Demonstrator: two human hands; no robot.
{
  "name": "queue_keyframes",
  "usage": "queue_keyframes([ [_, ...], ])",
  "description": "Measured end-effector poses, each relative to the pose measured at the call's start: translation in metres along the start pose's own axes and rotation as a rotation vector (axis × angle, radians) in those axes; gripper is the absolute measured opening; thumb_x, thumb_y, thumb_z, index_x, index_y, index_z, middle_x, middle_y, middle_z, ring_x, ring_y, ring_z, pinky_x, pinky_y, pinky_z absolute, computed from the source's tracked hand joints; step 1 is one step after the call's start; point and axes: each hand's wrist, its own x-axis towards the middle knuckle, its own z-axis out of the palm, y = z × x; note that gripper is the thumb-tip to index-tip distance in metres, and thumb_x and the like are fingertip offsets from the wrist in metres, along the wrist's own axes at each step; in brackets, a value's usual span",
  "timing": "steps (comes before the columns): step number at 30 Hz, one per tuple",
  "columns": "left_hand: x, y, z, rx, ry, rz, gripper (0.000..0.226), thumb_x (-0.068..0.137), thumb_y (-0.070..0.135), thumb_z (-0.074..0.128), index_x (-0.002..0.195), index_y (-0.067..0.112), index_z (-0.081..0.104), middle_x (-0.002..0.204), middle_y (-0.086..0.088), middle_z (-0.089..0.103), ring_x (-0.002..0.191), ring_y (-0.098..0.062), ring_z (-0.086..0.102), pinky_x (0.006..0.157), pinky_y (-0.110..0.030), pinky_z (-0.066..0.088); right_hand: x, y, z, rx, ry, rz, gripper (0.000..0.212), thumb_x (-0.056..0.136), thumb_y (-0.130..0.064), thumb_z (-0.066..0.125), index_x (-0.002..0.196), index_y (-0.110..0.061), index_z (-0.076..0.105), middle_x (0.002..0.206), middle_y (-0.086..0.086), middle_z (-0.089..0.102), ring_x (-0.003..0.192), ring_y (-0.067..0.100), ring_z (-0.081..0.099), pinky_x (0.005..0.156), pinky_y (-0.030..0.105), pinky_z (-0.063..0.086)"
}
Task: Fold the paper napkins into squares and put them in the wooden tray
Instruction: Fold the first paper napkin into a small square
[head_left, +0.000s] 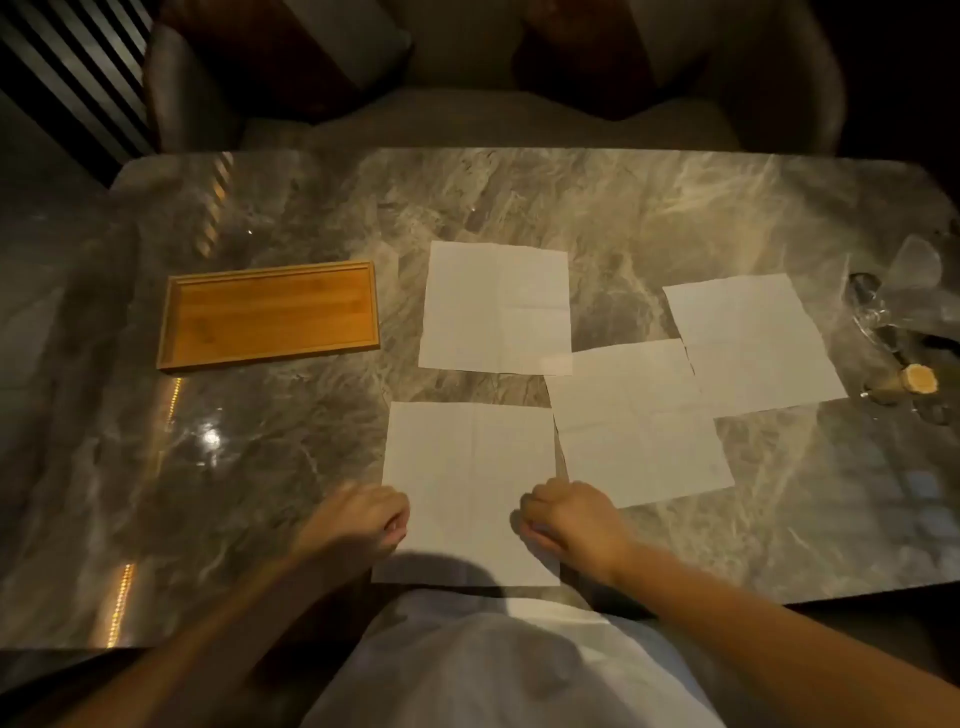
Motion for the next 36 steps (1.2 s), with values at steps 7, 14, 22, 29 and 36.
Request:
queue_keyframes([
  [7, -0.023, -0.016, 0.033, 0.064, -0.155, 0.072, 0.019, 0.082, 0.038, 0.059, 0.095, 0.024, 0.058, 0.099, 0.005, 0.059, 0.087, -0.017, 0.056, 0.072, -0.031, 0.046, -0.013, 0.003, 0.019, 0.011, -0.318, 0.07, 0.027, 0.086, -0.043, 0.06, 0.105, -0.025, 0.06, 0.104, -0.004, 0.058, 0.099, 0.018, 0.053, 0.082, 0.036, 0.044],
  [14, -0.017, -0.021, 0.036, 0.103, -0.179, 0.132, 0.021, 0.081, 0.035, 0.061, 0.096, 0.022, 0.057, 0.105, 0.002, 0.059, 0.094, -0.019, 0.055, 0.079, -0.03, 0.04, -0.015, 0.001, 0.024, -0.06, -0.344, 0.074, 0.033, 0.084, -0.033, 0.061, 0.115, -0.025, 0.051, 0.116, -0.004, 0.05, 0.108, 0.019, 0.045, 0.086, 0.032, 0.036],
  [22, -0.02, -0.019, 0.034, 0.046, -0.048, 0.14, 0.016, 0.069, 0.023, 0.075, 0.078, 0.023, 0.062, 0.082, 0.005, 0.064, 0.071, -0.015, 0.061, 0.066, -0.024, 0.05, -0.014, 0.001, 0.025, 0.103, -0.216, 0.137, 0.014, 0.09, -0.023, 0.05, 0.097, -0.018, 0.062, 0.101, 0.002, 0.058, 0.096, 0.02, 0.051, 0.079, 0.035, 0.043],
  [29, -0.018, -0.017, 0.033, -0.195, 0.075, -0.031, 0.008, 0.076, 0.019, 0.064, 0.08, 0.023, 0.059, 0.079, 0.005, 0.061, 0.072, -0.014, 0.056, 0.062, -0.029, 0.046, -0.021, 0.002, 0.023, 0.284, -0.043, 0.27, 0.007, 0.087, -0.022, 0.052, 0.085, -0.028, 0.052, 0.088, -0.008, 0.061, 0.086, 0.009, 0.049, 0.07, 0.031, 0.047],
  [36, -0.008, -0.006, 0.028, -0.326, 0.124, -0.154, 0.015, 0.082, 0.015, 0.06, 0.077, 0.027, 0.052, 0.067, 0.01, 0.055, 0.061, -0.004, 0.053, 0.054, -0.019, 0.045, -0.017, 0.003, 0.019, 0.392, 0.056, 0.41, 0.024, 0.084, -0.021, 0.057, 0.081, -0.041, 0.043, 0.078, -0.007, 0.053, 0.077, 0.005, 0.046, 0.064, 0.032, 0.046],
])
